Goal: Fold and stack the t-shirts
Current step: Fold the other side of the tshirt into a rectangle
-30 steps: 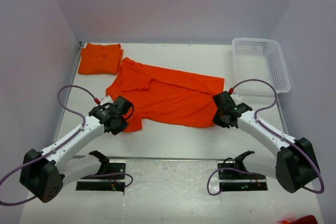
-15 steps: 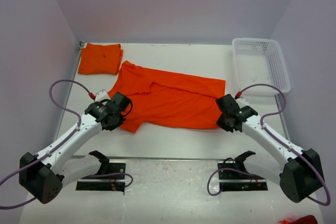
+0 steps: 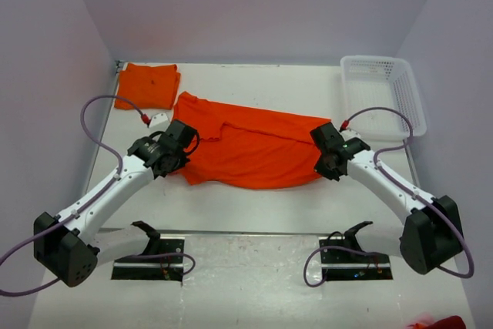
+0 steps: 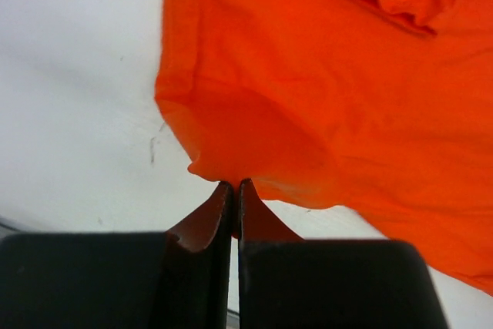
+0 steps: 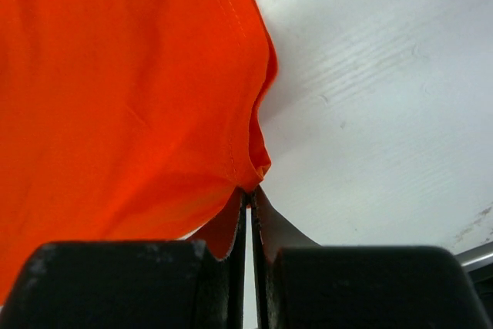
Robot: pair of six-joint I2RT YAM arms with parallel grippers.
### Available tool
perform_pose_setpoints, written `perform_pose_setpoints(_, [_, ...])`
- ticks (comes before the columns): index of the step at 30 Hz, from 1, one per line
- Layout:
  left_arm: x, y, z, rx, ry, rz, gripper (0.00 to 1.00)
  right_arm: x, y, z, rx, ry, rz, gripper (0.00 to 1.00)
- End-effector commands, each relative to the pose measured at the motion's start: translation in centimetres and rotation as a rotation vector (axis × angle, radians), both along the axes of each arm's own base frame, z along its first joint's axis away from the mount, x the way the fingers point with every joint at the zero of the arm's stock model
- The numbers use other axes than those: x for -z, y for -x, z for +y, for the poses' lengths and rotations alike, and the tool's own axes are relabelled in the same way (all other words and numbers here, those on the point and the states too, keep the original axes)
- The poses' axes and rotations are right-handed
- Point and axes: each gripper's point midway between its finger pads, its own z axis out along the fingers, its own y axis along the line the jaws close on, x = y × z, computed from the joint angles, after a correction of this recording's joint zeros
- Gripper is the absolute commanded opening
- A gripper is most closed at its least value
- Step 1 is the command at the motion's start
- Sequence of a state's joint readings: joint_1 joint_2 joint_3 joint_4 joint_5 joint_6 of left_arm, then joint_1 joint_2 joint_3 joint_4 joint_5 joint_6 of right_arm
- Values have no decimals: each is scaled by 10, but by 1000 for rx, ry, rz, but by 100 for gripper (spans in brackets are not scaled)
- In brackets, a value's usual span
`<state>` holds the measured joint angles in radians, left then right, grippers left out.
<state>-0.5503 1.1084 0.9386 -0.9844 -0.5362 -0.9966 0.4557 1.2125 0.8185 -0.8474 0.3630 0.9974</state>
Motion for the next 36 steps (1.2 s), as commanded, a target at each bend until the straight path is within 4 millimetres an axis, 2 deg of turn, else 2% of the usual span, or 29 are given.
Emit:
perform_pose_setpoints(1, [-27, -42, -18, 100, -9, -109, 0, -14, -30, -1, -20, 51, -42, 0])
perform_pose_setpoints(3, [-32, -55, -24, 122, -26, -118, 0, -19, -42, 1, -29, 54, -52, 0])
perform_pose_setpoints(6, [-41, -71, -26, 136, -43, -135, 0, -14, -52, 5, -45, 53, -22, 0])
perform_pose_setpoints(13, [-66, -103, -21, 131, -52, -207, 0, -7, -65, -20, 12, 65, 17, 0])
perform_pose_setpoints(15, [-66, -113, -17, 130, -61, -196, 0, -9, -70, -25, 17, 71, 16, 0])
perform_pose_setpoints(19, [-64, -130, -23, 147, -70, -181, 0, -9, -75, -31, 27, 75, 21, 0])
perform_pose_setpoints(25, [-64, -163, -24, 136, -115, -178, 0, 4, -85, -24, -5, 67, 62, 0])
perform_pose_setpoints(28, [-63, -173, -20, 129, -134, -174, 0, 10, -88, -24, -9, 76, 80, 0])
perform_pose_setpoints(36, [-71, -194, -21, 133, -149, -195, 0, 8, -100, -27, 4, 78, 77, 0])
